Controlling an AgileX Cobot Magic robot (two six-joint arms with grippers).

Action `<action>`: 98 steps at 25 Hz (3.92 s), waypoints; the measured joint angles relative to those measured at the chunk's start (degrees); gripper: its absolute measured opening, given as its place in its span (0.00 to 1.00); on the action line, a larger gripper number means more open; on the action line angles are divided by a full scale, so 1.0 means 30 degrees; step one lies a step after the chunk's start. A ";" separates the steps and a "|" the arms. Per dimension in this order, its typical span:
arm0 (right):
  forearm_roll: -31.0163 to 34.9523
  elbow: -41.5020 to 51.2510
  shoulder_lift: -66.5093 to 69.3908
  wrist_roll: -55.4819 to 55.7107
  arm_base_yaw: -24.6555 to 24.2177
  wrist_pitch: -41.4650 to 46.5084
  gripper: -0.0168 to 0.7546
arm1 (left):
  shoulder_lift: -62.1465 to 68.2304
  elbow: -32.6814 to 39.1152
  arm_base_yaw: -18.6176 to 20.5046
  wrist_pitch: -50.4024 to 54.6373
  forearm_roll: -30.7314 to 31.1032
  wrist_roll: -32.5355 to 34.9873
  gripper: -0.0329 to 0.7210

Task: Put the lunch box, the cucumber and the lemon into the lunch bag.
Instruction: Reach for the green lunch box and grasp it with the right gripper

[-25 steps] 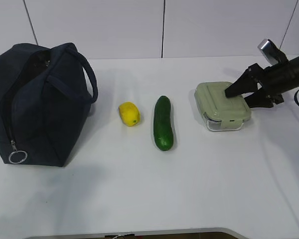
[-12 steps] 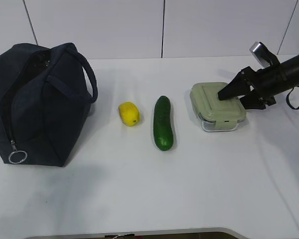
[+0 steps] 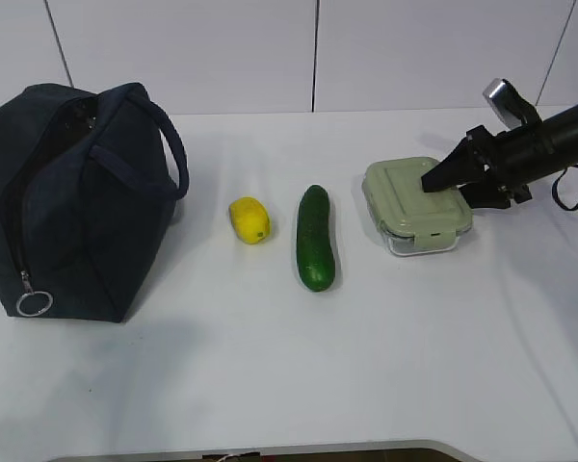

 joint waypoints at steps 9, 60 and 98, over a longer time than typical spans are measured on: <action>0.0017 0.0000 0.0000 0.0000 0.0000 0.0120 0.64 | 0.0000 0.0000 0.0000 0.0000 0.0000 0.0000 0.34; 0.0191 -0.0044 0.0000 0.1091 0.0000 0.0342 0.52 | 0.0000 0.0000 0.0000 0.0000 0.0000 0.0000 0.34; 0.0191 -0.0044 0.0000 0.3652 0.0027 0.0234 0.52 | 0.0000 0.0000 0.0000 0.0000 0.0000 0.0000 0.34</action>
